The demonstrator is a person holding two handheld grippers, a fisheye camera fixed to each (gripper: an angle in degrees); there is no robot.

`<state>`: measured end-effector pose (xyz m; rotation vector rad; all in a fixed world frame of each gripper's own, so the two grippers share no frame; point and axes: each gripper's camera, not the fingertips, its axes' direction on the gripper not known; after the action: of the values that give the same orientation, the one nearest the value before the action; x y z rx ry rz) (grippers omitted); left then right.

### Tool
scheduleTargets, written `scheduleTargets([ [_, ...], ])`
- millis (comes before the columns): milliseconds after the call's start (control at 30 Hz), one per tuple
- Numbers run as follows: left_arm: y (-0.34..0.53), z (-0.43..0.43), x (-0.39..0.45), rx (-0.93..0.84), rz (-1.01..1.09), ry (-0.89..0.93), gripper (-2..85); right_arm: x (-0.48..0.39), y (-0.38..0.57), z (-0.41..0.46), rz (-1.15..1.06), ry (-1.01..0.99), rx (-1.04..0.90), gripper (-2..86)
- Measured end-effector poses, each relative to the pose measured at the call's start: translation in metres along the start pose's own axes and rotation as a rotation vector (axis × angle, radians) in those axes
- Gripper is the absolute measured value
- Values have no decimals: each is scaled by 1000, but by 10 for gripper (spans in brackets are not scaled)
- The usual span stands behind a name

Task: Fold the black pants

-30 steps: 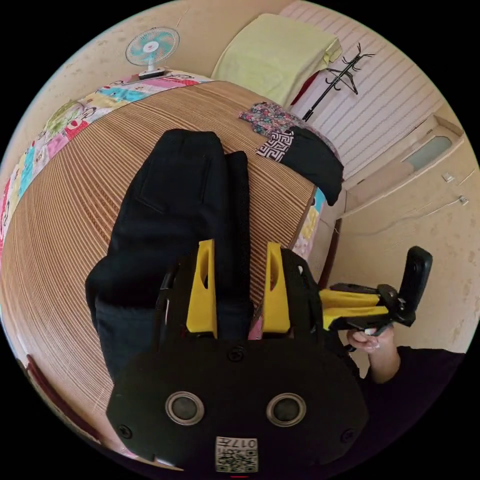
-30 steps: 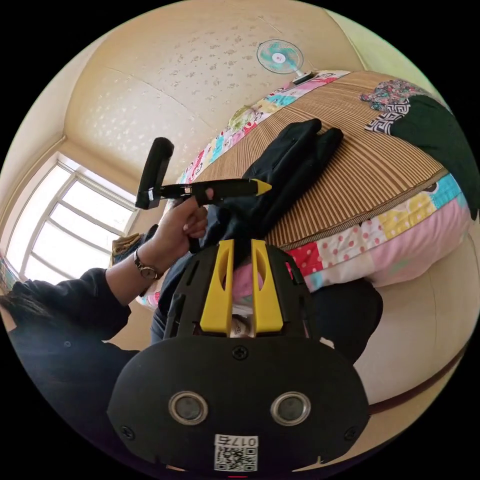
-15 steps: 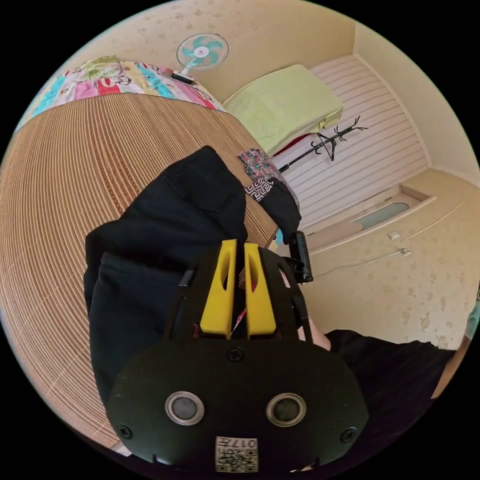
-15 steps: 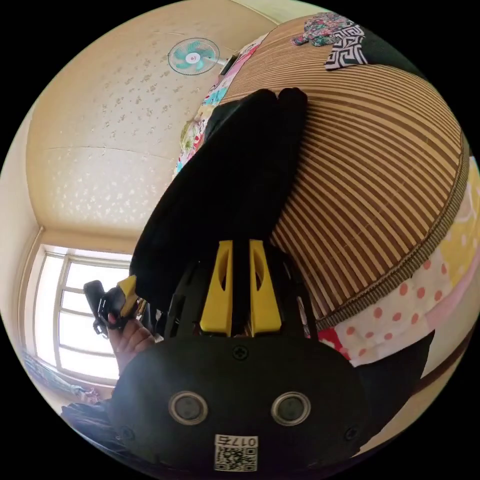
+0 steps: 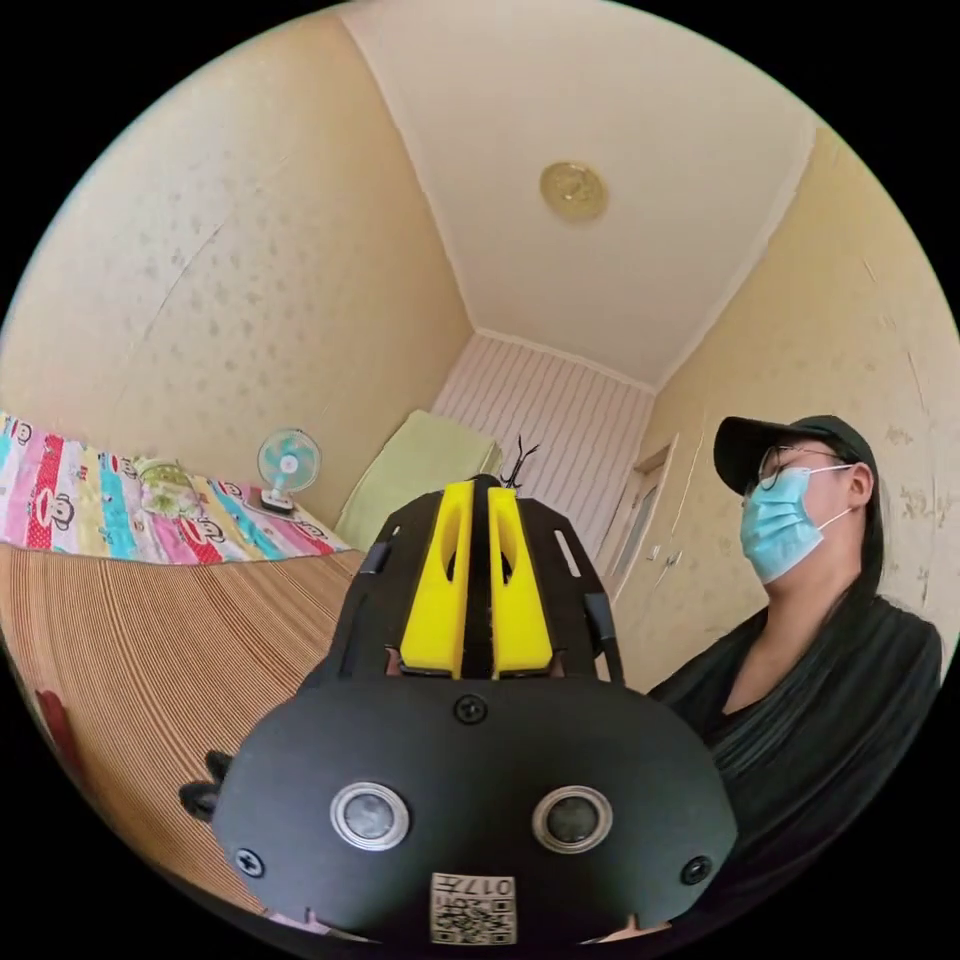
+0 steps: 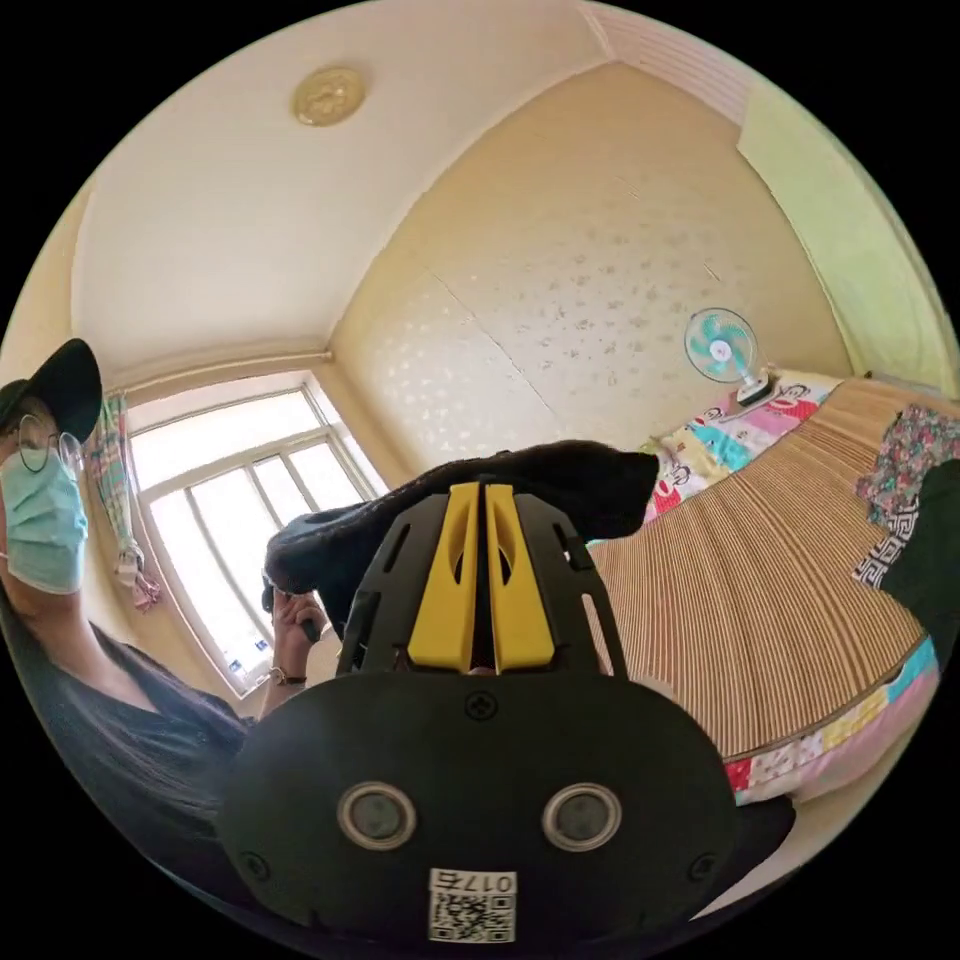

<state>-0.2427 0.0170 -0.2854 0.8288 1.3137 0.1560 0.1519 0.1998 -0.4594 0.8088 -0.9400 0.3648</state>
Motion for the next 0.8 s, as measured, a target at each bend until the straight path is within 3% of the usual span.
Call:
scheduleTargets([
  [100,-31,-40,44,4,95,-144,27,-58,-24,-17,-190,71,31,5],
  [233,-59,-45,50,66,111,-294,30,-105,-50,36,-377,221,74,5],
  [333,-111,-21,-12,82,34,-373,35,-87,-104,140,-342,272,-59,7],
  [400,-162,15,-106,1,-106,-497,44,-49,-140,221,-235,340,-171,8],
  [467,-183,41,-187,-131,-173,-618,54,9,-145,312,-204,582,-301,12],
  [500,-176,45,-233,-189,-306,-698,61,22,-139,328,-203,668,-349,13],
  [567,-146,41,-275,-229,-430,-684,84,59,-90,359,-236,812,-520,11],
  [633,-103,36,-291,-270,-421,-647,87,72,-30,350,-329,748,-567,12],
  [700,-21,30,-302,-424,-420,-656,93,94,40,329,-360,690,-655,14],
  [800,101,17,-307,-638,-458,-737,102,150,150,274,-236,693,-761,23],
])
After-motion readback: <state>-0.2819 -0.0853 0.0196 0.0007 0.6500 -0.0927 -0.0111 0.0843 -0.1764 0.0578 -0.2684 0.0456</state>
